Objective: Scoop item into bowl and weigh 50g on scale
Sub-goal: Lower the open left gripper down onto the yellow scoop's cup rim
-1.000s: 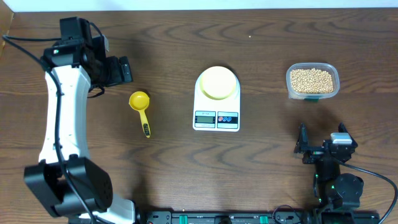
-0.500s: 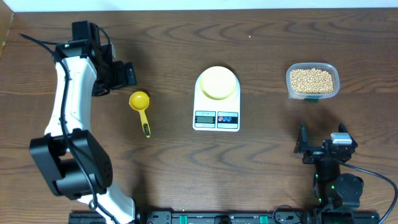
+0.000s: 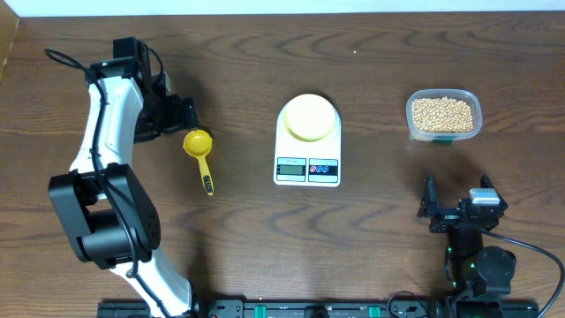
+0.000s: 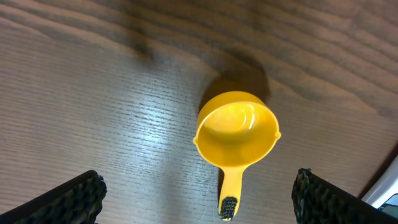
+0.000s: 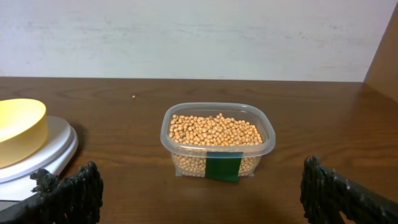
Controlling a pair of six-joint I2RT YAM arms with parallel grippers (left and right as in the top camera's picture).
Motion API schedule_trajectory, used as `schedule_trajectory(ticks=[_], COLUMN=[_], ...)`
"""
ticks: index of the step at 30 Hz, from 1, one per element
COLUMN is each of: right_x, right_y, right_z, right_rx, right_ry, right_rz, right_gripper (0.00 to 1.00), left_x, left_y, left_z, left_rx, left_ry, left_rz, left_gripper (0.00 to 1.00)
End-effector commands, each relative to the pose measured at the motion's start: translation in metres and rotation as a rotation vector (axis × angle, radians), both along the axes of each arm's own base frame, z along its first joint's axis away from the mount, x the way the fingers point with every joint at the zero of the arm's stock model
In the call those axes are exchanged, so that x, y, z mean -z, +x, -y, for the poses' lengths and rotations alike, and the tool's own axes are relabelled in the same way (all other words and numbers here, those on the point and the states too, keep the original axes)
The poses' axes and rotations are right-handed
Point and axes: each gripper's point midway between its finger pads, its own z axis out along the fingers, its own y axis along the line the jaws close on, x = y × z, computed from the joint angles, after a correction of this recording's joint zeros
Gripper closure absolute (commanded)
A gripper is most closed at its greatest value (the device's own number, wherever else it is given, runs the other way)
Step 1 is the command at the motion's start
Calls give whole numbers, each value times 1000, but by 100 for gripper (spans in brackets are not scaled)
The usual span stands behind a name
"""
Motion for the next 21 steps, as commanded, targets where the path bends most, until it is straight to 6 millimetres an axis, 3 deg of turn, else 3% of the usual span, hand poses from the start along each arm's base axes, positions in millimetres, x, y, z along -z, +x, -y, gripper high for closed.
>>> schedule_trajectory(ticks=[1, 21], right_x=[0, 0], right_y=[0, 0], right_z=[2, 2], right_rx=[7, 7], right_ry=[13, 13], right_rz=[0, 0], right_gripper=[1, 1], left_x=[14, 33], left_y=[-11, -17], left_z=[-3, -2], left_rx=[2, 2], left_ry=[9, 8], left_rz=[-53, -61], left_gripper=[2, 2])
